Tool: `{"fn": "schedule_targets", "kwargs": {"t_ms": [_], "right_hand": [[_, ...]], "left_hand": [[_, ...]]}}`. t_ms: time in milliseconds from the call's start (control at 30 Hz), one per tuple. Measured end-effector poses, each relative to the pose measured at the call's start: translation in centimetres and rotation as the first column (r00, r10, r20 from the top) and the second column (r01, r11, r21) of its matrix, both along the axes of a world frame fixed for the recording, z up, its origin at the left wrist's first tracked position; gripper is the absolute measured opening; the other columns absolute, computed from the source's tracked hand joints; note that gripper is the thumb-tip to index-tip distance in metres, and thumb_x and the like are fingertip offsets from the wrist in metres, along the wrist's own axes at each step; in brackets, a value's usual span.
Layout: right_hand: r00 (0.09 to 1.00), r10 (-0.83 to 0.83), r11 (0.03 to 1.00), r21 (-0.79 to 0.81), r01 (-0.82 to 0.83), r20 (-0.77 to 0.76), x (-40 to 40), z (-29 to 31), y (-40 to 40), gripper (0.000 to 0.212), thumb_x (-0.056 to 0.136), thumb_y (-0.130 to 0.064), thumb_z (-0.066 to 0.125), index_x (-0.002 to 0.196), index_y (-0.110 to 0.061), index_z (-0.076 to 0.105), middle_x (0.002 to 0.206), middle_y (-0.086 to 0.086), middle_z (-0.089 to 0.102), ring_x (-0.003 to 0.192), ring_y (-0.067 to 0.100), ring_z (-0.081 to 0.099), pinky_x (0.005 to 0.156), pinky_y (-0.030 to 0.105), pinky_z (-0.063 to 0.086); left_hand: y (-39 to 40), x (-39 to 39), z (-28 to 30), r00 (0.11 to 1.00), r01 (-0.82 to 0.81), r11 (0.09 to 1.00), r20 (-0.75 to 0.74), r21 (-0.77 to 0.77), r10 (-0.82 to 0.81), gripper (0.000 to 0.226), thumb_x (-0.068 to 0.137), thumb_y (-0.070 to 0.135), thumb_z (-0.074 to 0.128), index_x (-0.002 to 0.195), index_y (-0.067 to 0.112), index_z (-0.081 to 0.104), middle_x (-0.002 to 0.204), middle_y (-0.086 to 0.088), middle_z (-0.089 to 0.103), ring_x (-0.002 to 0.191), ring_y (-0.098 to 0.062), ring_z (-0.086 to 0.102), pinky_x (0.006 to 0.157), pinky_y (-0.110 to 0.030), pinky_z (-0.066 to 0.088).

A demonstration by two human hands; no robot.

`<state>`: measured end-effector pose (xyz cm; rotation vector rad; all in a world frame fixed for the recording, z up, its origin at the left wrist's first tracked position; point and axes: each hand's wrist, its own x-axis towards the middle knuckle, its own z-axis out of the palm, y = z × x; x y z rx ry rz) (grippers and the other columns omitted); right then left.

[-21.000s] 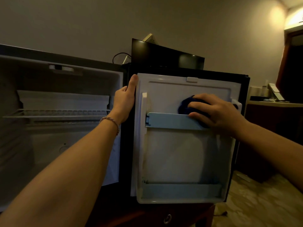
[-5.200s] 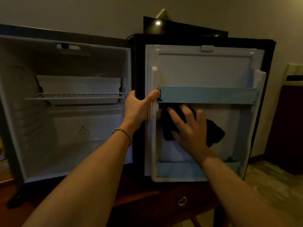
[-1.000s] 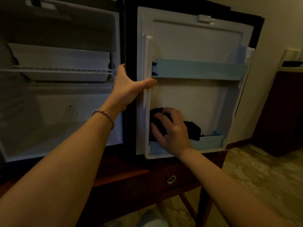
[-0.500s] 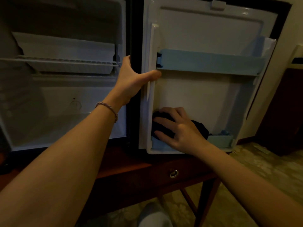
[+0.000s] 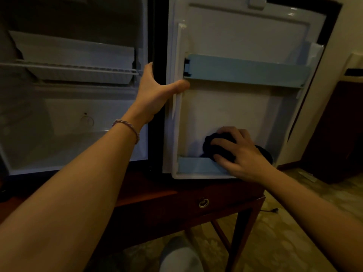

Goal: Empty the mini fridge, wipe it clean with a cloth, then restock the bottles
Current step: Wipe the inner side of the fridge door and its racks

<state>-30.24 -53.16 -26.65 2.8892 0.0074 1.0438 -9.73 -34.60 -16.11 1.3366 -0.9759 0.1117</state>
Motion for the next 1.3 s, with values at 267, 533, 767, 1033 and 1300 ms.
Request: {"fn": "schedule_targets", "kwargs": {"t_ms": [267, 533, 767, 1033, 1300], "right_hand": [[0.998, 0.05, 0.997, -0.061, -0.047, 0.043, 3.4, -0.1, 4.3, 0.04, 0.099, -0.043, 0.046, 0.126, -0.021, 0.064, 0.131, 0.01, 0.051, 0.105, 0.036, 0.046, 0.085, 0.041, 0.047], [0.984, 0.138, 0.985, -0.118, -0.125, 0.109, 5.3, -0.9, 5.7, 0.033, 0.101, -0.037, 0.052, 0.117, -0.014, 0.067, 0.131, 0.01, 0.055, 0.104, 0.036, 0.051, 0.087, 0.042, 0.046], [0.998, 0.056, 0.994, -0.1, -0.054, 0.013, 2.8, -0.6, 2.6, 0.041, 0.1, -0.047, 0.043, 0.123, -0.022, 0.065, 0.136, 0.008, 0.048, 0.108, 0.036, 0.046, 0.087, 0.043, 0.046], [0.997, -0.046, 0.997, -0.065, 0.05, 0.067, -2.8, -0.3, -3.8, 0.044, 0.1, -0.047, 0.041, 0.124, -0.018, 0.064, 0.136, 0.012, 0.047, 0.105, 0.039, 0.049, 0.082, 0.051, 0.051], [0.986, -0.067, 0.996, 0.074, 0.056, 0.152, -1.1, -1.5, -2.9, 0.037, 0.098, -0.043, 0.05, 0.121, -0.017, 0.063, 0.132, 0.011, 0.045, 0.108, 0.037, 0.049, 0.089, 0.044, 0.045]], "left_hand": [[-0.2, -0.6, -0.4, 0.999, -0.032, 0.999, 0.002, -0.028, 0.032, 0.121, 0.057, 0.058, 0.082, 0.153, 0.013, 0.025, 0.15, -0.004, 0.044, 0.135, -0.016, 0.046, 0.114, -0.039, 0.041], [0.0, -0.8, -0.5, 0.998, -0.066, 0.997, -0.004, -0.038, 0.066, 0.118, 0.056, 0.059, 0.083, 0.151, 0.011, 0.032, 0.145, -0.002, 0.05, 0.13, -0.014, 0.051, 0.111, -0.035, 0.045], [0.2, -0.2, -0.3, 0.998, -0.045, 0.999, -0.04, -0.026, 0.044, 0.129, 0.045, 0.07, 0.089, 0.148, 0.013, 0.036, 0.139, -0.004, 0.056, 0.125, -0.018, 0.058, 0.106, -0.041, 0.05], [0.2, -0.7, -0.3, 0.997, -0.063, 0.998, -0.04, 0.001, 0.063, 0.13, 0.05, 0.065, 0.086, 0.154, 0.015, 0.027, 0.151, -0.006, 0.045, 0.135, -0.02, 0.047, 0.113, -0.042, 0.042], [-0.3, -2.7, -3.5, 0.986, -0.16, 0.986, -0.06, -0.047, 0.157, 0.127, 0.058, 0.06, 0.084, 0.158, 0.023, 0.017, 0.162, -0.002, 0.025, 0.147, -0.018, 0.029, 0.121, -0.044, 0.03]]}}
